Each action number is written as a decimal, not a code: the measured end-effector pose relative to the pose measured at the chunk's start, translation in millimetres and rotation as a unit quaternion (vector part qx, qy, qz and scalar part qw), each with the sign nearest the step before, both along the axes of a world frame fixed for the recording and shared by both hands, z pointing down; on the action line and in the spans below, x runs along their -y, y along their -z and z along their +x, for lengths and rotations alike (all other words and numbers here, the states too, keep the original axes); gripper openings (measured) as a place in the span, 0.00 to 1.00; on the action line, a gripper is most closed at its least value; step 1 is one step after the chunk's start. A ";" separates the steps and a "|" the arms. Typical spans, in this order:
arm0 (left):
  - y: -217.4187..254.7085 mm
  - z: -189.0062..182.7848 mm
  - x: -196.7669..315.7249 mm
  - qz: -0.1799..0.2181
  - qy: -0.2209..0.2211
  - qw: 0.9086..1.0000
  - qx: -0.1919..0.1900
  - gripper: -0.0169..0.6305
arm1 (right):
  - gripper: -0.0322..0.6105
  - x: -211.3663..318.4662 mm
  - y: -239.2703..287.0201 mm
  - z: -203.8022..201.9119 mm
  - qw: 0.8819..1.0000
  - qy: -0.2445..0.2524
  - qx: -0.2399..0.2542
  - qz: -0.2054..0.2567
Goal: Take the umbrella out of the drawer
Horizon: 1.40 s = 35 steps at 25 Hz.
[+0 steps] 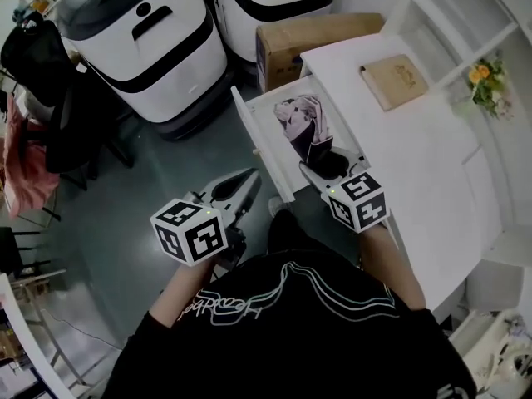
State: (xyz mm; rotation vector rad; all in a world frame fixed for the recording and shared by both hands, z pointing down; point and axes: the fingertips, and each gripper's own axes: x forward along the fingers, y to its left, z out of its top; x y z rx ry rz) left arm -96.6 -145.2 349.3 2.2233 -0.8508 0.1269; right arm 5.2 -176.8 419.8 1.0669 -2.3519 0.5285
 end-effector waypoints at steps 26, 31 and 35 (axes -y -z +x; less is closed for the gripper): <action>52.9 32.1 -50.5 0.060 -0.037 0.997 -0.007 0.06 | 0.37 -79.6 86.2 19.4 0.990 -0.041 0.123 0.056; 51.4 34.5 -49.1 0.060 -0.038 0.997 -0.006 0.06 | 0.37 -77.7 84.9 18.8 0.989 -0.040 0.133 0.051; 48.8 37.1 -46.2 0.058 -0.040 0.998 -0.004 0.06 | 0.37 -74.3 83.3 19.8 0.989 -0.039 0.135 0.049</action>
